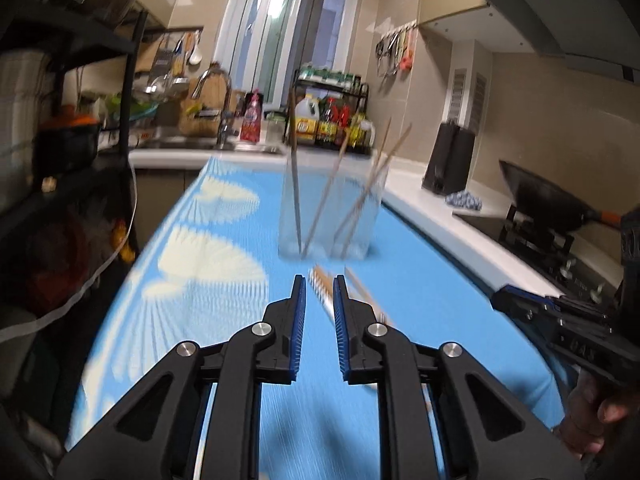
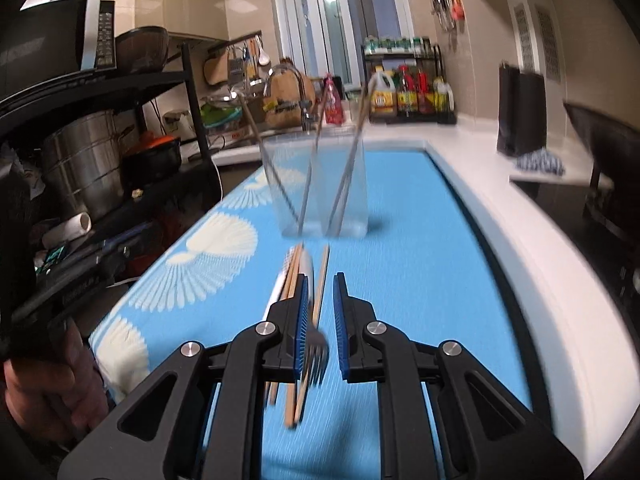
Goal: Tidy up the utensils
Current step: 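Move both open tools down to the loose utensils on the cloth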
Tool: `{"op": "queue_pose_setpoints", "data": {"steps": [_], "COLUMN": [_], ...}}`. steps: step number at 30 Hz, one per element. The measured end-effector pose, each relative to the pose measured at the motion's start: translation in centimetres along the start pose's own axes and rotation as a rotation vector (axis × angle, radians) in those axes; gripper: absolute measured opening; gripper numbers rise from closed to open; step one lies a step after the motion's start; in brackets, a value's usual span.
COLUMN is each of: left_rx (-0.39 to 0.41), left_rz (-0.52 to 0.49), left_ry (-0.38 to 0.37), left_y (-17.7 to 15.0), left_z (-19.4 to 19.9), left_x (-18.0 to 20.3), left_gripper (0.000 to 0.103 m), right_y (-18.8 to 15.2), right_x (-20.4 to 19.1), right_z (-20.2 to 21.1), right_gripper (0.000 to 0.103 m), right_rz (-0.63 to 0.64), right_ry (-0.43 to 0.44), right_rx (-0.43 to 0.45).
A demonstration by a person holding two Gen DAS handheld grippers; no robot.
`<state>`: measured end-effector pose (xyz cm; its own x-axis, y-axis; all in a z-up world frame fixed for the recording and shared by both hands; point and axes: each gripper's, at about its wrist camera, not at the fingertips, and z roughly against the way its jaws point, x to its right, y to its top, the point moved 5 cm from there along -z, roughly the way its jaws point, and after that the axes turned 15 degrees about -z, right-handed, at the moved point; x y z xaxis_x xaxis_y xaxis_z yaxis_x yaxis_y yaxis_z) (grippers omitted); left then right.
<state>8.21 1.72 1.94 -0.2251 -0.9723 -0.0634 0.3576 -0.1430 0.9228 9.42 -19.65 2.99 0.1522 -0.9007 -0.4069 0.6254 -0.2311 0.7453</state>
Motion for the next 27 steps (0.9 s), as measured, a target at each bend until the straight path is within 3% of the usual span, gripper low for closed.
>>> {"op": "queue_pose_setpoints", "data": {"steps": [5, 10, 18, 20, 21, 27], "left_rx": [-0.076, -0.067, -0.053, -0.053, -0.052, -0.056], "left_rz": [0.025, -0.044, -0.035, -0.035, -0.034, -0.04], "left_ry": [0.01, -0.005, -0.012, -0.013, -0.013, -0.052], "left_y": [-5.1, -6.2, -7.3, -7.3, -7.4, -6.8], "left_z": [-0.3, -0.2, 0.1, 0.0, 0.0, 0.0], "left_x": [1.9, 3.1, 2.9, 2.9, 2.9, 3.9], "left_gripper": [0.014, 0.014, 0.014, 0.014, 0.014, 0.014], "right_y": [-2.2, -3.0, -4.0, -3.9, -3.9, -3.2], "right_x": [0.3, -0.2, -1.2, -0.9, -0.7, 0.1], "right_z": [-1.9, -4.1, -6.7, -6.8, -6.8, -5.7], "right_gripper": [0.016, 0.017, 0.021, 0.015, 0.008, 0.004], "right_rz": [0.011, 0.052, 0.151, 0.14, 0.133, 0.084], "right_ry": [-0.008, -0.015, -0.059, -0.066, -0.067, -0.057], "right_rx": [-0.045, -0.076, -0.107, -0.109, -0.105, -0.082]}}
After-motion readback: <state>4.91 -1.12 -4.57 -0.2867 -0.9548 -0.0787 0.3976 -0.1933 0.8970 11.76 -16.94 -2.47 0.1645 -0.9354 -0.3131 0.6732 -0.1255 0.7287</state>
